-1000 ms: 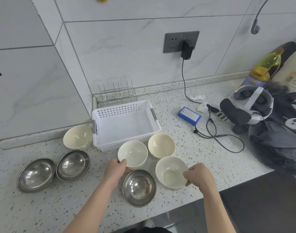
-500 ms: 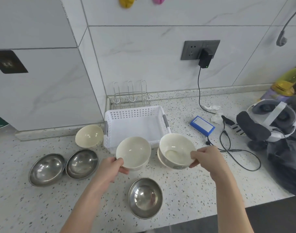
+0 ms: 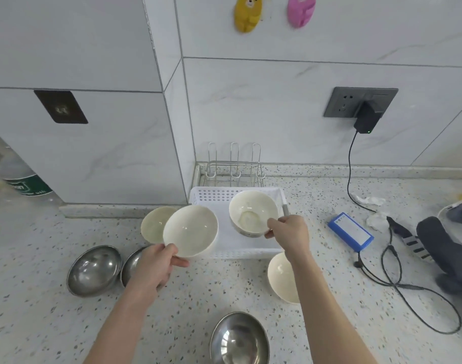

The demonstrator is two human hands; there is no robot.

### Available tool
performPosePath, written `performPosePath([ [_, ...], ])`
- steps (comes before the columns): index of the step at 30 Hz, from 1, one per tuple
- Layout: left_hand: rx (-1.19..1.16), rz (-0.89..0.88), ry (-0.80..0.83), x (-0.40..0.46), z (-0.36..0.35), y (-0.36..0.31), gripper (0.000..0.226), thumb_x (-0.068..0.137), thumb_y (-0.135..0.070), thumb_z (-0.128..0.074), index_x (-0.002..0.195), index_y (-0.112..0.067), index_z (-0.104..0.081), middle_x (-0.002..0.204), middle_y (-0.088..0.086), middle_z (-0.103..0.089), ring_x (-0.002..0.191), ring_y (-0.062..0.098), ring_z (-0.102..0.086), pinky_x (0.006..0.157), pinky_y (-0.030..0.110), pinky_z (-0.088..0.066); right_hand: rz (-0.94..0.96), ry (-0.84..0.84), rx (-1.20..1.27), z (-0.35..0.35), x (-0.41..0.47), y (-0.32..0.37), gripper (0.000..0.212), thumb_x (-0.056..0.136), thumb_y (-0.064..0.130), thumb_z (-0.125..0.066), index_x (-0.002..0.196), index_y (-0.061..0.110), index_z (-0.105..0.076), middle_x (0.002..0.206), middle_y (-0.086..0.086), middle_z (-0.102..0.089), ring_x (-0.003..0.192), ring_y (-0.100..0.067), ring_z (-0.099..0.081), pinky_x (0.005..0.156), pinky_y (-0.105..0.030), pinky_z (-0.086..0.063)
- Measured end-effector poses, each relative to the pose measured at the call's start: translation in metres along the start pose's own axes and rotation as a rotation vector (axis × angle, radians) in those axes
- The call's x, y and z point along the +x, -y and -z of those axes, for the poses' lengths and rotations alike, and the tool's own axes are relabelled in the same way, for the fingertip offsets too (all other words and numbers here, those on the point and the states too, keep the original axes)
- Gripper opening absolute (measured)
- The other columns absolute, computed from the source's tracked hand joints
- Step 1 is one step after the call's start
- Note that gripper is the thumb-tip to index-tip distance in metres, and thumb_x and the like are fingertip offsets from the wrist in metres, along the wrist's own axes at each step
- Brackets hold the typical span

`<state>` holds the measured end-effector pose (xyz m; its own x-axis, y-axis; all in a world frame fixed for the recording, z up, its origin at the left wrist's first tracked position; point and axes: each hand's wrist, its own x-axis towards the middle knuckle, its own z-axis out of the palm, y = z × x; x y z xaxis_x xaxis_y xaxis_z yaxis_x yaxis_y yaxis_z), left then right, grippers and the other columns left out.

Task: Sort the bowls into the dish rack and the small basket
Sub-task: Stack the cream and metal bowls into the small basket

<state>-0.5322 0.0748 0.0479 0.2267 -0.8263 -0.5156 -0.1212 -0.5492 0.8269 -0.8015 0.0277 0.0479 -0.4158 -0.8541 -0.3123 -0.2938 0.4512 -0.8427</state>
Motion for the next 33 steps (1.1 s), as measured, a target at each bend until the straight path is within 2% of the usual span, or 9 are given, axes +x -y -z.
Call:
performPosePath([
  [4,-0.044,0.026,-0.014,0.009,0.004,-0.003,0.016,0.097,-0.009,-0.047,0.1,-0.005,-0.062,0.077,0.017,-0.076,0.032,0.004,-0.022,0.032,0.017,-0.019,-0.033,0.095,-0.017,-0.037,0.023,0.0,0.03,0.072,0.011,-0.057,0.044,0.013,-0.045,0.055,-0.006,-0.07,0.043,-0.015,-0.036,0.044,-0.021,-0.025],
  [7,-0.061,0.027,-0.026,0.015,0.005,-0.004,0.016,0.097,-0.009,-0.048,0.101,-0.005,-0.063,0.077,0.017,-0.076,0.032,0.003,-0.023,0.032,0.016,-0.02,-0.077,0.169,-0.06,-0.06,0.036,0.0,0.018,0.074,0.011,-0.055,0.058,0.002,-0.058,0.06,-0.009,-0.071,0.043,-0.015,-0.036,0.045,-0.021,-0.027],
  [11,-0.036,0.021,-0.052,0.025,0.003,-0.005,0.016,0.096,-0.011,-0.049,0.1,-0.01,-0.065,0.075,0.014,-0.076,0.037,0.005,-0.026,0.036,0.018,-0.023,-0.097,0.208,-0.098,-0.081,0.053,-0.001,0.027,0.074,0.011,-0.054,0.079,-0.01,-0.069,0.061,-0.008,-0.072,0.042,-0.013,-0.038,0.048,-0.022,-0.031],
  [15,-0.021,0.029,-0.059,0.034,-0.001,-0.01,0.017,0.095,-0.01,-0.05,0.099,-0.009,-0.066,0.074,0.014,-0.076,0.04,0.008,-0.026,0.042,0.023,-0.023,-0.096,0.235,-0.155,-0.095,0.066,-0.001,0.026,0.075,0.013,-0.055,0.078,-0.006,-0.071,0.061,-0.004,-0.072,0.044,-0.013,-0.044,0.048,-0.022,-0.035],
  [21,-0.007,0.024,-0.049,0.046,-0.009,-0.016,0.017,0.094,-0.008,-0.049,0.098,-0.009,-0.066,0.073,0.016,-0.076,0.034,0.004,-0.027,0.035,0.018,-0.024,-0.102,0.274,-0.178,-0.109,0.073,-0.002,0.022,0.075,0.013,-0.054,0.075,-0.003,-0.067,0.067,-0.007,-0.073,0.045,-0.015,-0.043,0.048,-0.023,-0.035],
  [25,0.044,0.028,-0.038,0.054,-0.014,-0.015,0.017,0.094,-0.01,-0.05,0.099,-0.011,-0.066,0.074,0.012,-0.076,0.035,0.005,-0.029,0.038,0.021,-0.026,-0.086,0.292,-0.169,-0.115,0.071,-0.004,0.011,0.074,0.013,-0.053,0.067,0.007,-0.058,0.068,-0.009,-0.065,0.053,-0.021,-0.039,0.053,-0.029,-0.032],
  [29,0.059,0.018,-0.012,0.062,-0.022,-0.018,0.017,0.095,-0.011,-0.049,0.099,-0.014,-0.065,0.072,0.01,-0.076,0.04,0.007,-0.032,0.042,0.023,-0.027,-0.076,0.341,-0.133,-0.113,0.073,-0.007,0.028,0.088,0.026,-0.051,0.075,0.004,-0.064,0.08,-0.01,-0.074,0.054,-0.018,-0.052,0.058,-0.029,-0.044],
  [31,0.087,0.006,-0.008,0.067,-0.027,-0.021,0.017,0.094,-0.012,-0.048,0.096,-0.015,-0.065,0.071,0.008,-0.076,0.038,0.006,-0.032,0.041,0.022,-0.027,-0.066,0.371,-0.158,-0.106,0.073,-0.007,0.038,0.097,0.036,-0.041,0.077,0.011,-0.062,0.081,-0.004,-0.074,0.052,-0.013,-0.054,0.062,-0.029,-0.047],
  [33,0.128,-0.017,-0.005,0.073,-0.034,-0.025,0.018,0.094,-0.013,-0.048,0.095,-0.014,-0.066,0.071,0.006,-0.076,0.04,0.008,-0.03,0.04,0.02,-0.027,-0.01,0.305,-0.223,-0.097,0.073,-0.007,0.04,0.098,0.043,-0.032,0.076,0.022,-0.058,0.077,0.004,-0.073,0.06,-0.011,-0.057,0.063,-0.029,-0.044],
])
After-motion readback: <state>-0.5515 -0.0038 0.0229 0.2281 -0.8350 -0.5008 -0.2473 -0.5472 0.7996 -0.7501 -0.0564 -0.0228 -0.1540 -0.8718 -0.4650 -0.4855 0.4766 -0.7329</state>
